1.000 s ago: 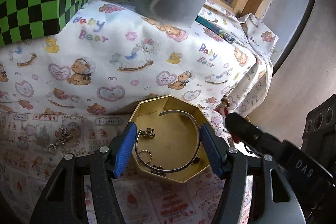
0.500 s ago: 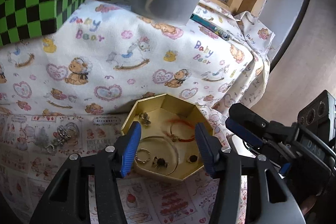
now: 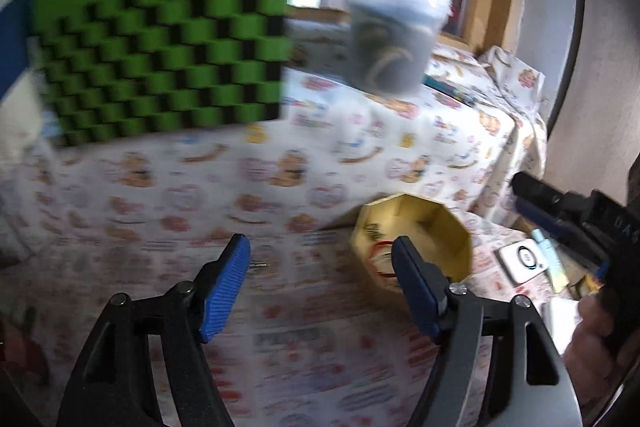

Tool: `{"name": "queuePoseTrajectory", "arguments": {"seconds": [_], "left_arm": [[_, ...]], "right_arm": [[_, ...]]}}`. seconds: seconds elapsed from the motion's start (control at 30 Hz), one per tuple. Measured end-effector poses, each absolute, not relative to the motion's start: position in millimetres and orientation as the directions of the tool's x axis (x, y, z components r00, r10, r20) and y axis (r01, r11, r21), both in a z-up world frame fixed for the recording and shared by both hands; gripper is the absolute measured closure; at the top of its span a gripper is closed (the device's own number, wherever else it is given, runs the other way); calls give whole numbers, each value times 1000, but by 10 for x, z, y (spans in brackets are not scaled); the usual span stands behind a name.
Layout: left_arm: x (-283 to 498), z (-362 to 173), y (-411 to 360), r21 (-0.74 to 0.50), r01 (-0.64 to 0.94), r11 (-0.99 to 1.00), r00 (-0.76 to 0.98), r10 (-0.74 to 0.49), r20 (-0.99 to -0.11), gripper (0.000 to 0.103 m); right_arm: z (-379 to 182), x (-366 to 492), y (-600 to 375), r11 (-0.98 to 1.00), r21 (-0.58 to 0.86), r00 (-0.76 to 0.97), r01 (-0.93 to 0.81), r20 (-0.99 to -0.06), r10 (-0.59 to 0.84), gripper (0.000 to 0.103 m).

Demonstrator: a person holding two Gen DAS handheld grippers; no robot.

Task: Organize jewelry
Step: 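Move the open left tool back over the silver chain pile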

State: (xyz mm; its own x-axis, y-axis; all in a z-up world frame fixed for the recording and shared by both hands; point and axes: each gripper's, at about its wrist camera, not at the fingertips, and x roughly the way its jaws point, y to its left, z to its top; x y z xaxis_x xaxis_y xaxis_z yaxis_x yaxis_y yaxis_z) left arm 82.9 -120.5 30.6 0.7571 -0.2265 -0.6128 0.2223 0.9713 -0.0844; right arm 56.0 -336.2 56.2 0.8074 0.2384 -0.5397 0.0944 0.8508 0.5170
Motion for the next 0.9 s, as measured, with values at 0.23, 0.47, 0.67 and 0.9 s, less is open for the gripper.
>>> {"name": "queuePoseTrajectory", "arguments": {"seconds": [0.23, 0.47, 0.67, 0.9], "left_arm": [[628, 472, -807, -106, 174, 979, 808, -203, -553, 22], [524, 478, -560, -115, 142, 983, 839, -181, -513, 11], [558, 346, -454, -111, 94, 989, 841, -138, -524, 7], [670, 216, -345, -161, 62, 985, 804, -146, -576, 7]], "right_arm": [[622, 515, -3070, 912, 408, 815, 41, -542, 206, 58], [600, 505, -2911, 945, 326, 813, 27, -557, 168, 55], [581, 502, -2850, 957, 287, 814, 32, -563, 142, 48], [509, 544, -2837, 966, 252, 804, 54, -585, 108, 44]]}}
